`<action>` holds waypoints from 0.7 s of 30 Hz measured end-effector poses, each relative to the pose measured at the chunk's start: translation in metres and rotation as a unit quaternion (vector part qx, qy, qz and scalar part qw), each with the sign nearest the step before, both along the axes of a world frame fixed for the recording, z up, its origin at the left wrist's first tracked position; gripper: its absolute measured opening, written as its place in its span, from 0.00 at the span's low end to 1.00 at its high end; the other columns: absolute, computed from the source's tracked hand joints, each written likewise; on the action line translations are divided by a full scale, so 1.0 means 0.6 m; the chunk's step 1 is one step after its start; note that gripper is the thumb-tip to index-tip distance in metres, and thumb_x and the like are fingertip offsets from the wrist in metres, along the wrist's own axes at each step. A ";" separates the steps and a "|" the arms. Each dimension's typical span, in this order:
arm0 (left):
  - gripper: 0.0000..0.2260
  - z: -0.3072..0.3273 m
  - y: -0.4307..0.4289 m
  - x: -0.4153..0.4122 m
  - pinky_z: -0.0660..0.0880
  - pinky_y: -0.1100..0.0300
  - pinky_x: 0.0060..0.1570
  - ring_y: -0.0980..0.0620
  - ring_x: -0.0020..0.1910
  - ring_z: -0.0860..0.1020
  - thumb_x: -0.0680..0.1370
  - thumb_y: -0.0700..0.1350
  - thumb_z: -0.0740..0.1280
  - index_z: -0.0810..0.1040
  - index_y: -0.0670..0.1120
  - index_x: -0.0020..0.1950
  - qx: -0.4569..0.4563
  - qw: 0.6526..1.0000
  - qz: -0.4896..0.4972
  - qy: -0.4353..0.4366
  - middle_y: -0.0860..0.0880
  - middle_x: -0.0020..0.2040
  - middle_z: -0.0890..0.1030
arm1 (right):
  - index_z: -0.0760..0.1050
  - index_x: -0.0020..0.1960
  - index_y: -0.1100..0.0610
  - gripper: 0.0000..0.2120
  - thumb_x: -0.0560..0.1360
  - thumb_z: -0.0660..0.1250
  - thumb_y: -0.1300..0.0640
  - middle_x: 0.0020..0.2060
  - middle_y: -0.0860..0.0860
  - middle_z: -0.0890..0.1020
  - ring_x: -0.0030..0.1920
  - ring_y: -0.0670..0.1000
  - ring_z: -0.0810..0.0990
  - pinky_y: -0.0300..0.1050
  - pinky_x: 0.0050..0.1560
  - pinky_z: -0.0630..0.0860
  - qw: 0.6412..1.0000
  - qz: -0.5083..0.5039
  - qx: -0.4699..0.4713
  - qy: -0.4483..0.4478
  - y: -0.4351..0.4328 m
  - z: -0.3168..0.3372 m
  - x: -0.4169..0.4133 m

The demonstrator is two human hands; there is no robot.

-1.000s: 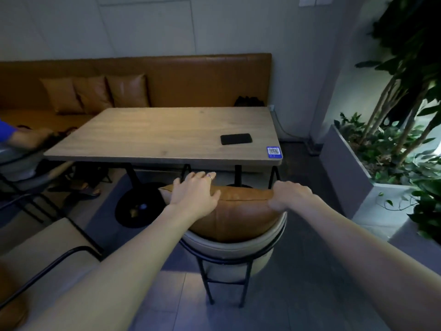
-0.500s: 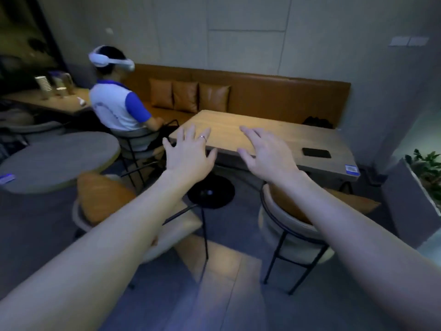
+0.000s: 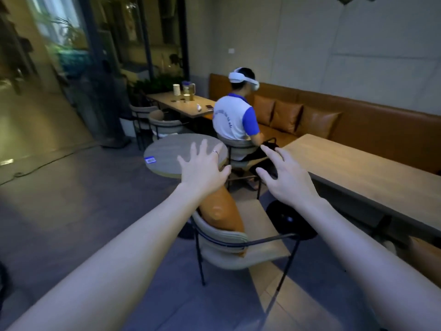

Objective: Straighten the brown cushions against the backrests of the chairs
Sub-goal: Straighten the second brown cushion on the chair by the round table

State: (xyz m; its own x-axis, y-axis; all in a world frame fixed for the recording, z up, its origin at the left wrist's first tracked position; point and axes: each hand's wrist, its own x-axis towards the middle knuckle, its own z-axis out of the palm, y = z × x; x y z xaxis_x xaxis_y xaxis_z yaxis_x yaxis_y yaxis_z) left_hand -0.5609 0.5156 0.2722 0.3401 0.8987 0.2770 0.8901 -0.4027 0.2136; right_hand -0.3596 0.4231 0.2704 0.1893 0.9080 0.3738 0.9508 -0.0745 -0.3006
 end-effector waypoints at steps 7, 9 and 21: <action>0.33 -0.045 0.158 -0.068 0.56 0.27 0.72 0.39 0.83 0.50 0.80 0.64 0.61 0.57 0.57 0.83 -0.046 0.997 0.066 -0.010 0.45 0.85 0.54 | 0.56 0.83 0.39 0.32 0.81 0.59 0.34 0.82 0.54 0.64 0.75 0.63 0.70 0.62 0.64 0.77 0.996 0.047 -0.070 0.040 0.202 -0.099 -0.042; 0.33 -0.081 0.205 -0.066 0.58 0.28 0.71 0.39 0.82 0.51 0.80 0.64 0.61 0.58 0.56 0.82 -0.069 0.994 0.079 -0.009 0.45 0.84 0.55 | 0.54 0.83 0.37 0.33 0.81 0.58 0.32 0.82 0.54 0.62 0.76 0.63 0.70 0.60 0.63 0.78 0.993 0.059 -0.093 0.053 0.269 -0.138 -0.045; 0.33 -0.310 0.436 0.006 0.65 0.33 0.68 0.42 0.80 0.58 0.80 0.62 0.65 0.59 0.54 0.82 -0.252 0.960 0.120 -0.007 0.46 0.82 0.60 | 0.48 0.85 0.40 0.41 0.79 0.63 0.33 0.84 0.58 0.57 0.76 0.67 0.68 0.62 0.70 0.73 0.947 0.071 -0.281 0.142 0.536 -0.416 -0.039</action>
State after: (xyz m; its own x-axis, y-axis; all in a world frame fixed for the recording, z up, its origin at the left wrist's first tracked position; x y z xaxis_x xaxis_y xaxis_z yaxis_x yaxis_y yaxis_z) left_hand -0.5573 0.7773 0.0863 0.1048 0.9720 -0.2103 0.9398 -0.0277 0.3405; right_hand -0.3829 0.7445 0.0210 0.0700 0.9723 -0.2228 0.8501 -0.1750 -0.4968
